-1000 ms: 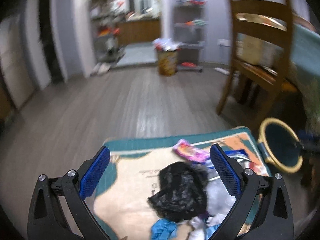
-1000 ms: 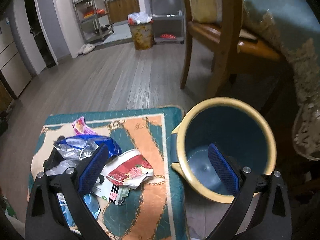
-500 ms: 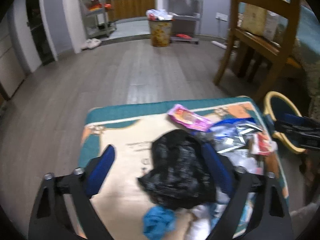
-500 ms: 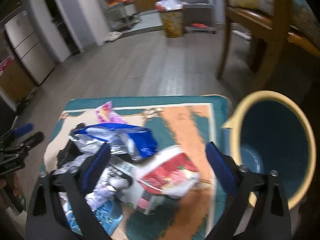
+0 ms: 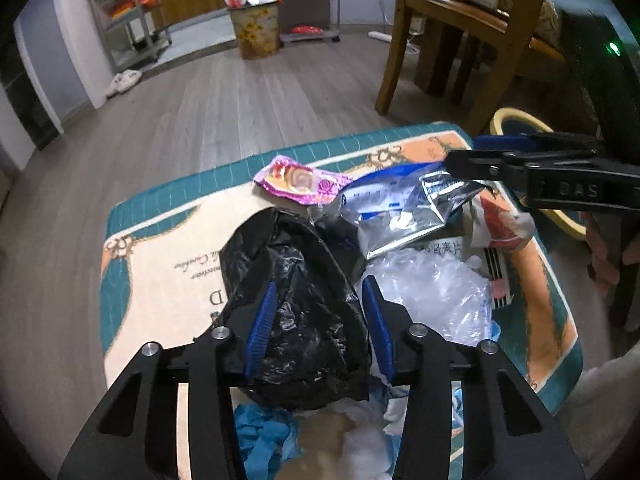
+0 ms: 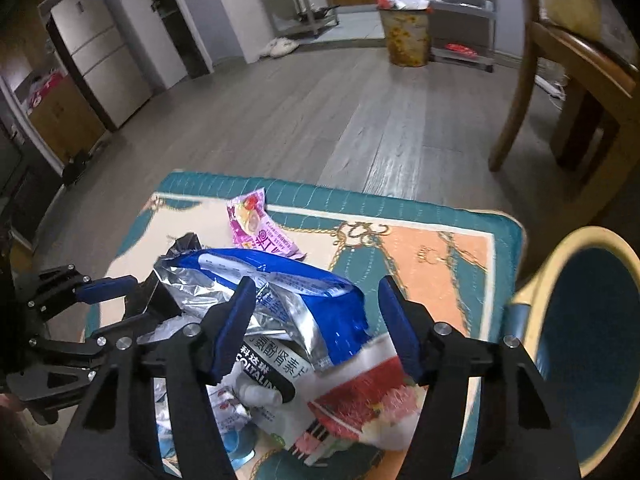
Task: Collect trash
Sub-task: 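Grasp the black plastic bag with the left tool while the right tool grasps the blue-silver wrapper, then carry the black bag and blue wrapper over the yellow-rimmed bin with both tools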
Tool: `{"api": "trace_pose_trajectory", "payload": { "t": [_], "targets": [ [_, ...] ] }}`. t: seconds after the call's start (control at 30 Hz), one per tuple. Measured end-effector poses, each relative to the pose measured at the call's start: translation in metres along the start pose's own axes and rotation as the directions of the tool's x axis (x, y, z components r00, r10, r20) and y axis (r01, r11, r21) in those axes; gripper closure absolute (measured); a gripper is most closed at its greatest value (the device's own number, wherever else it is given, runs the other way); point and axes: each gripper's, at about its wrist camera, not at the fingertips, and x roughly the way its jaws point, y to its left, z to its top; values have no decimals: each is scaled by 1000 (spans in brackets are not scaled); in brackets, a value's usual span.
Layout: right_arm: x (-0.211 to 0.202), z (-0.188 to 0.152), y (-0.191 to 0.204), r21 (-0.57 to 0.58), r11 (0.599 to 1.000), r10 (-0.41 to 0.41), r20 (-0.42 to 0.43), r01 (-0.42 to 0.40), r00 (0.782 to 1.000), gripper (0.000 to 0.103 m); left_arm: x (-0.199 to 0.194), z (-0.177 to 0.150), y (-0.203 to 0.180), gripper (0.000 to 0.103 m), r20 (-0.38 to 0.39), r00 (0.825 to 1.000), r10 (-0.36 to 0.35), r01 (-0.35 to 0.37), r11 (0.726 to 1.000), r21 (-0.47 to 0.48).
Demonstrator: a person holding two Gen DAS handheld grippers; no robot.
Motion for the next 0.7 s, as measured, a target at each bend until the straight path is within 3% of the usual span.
{"api": "trace_pose_trajectory", "payload": {
  "t": [0.1, 0.17, 0.2, 0.3, 0.7],
  "targets": [
    [20, 1, -4, 21, 1000, 6, -64, -5, 998, 40, 5, -2, 5, 64, -19, 1000, -2, 1, 1000, -11],
    [26, 0, -10, 70, 996, 51, -80, -45, 996, 40, 8, -3, 10, 76, -37, 999, -10, 9, 1000, -26],
    [26, 0, -11, 87, 994, 72, -77, -65, 994, 47, 10, -4, 12, 82, -43, 999, -9, 8, 1000, -27],
    [26, 0, -10, 88, 993, 91, -85, -83, 992, 53, 10, -6, 18, 95, -57, 998, -3, 1, 999, -38],
    [-2, 5, -9, 104, 992, 81, -38, -77, 996, 59, -25, 6, 38, 99, 71, 996, 56, -49, 994, -99]
  ]
}}
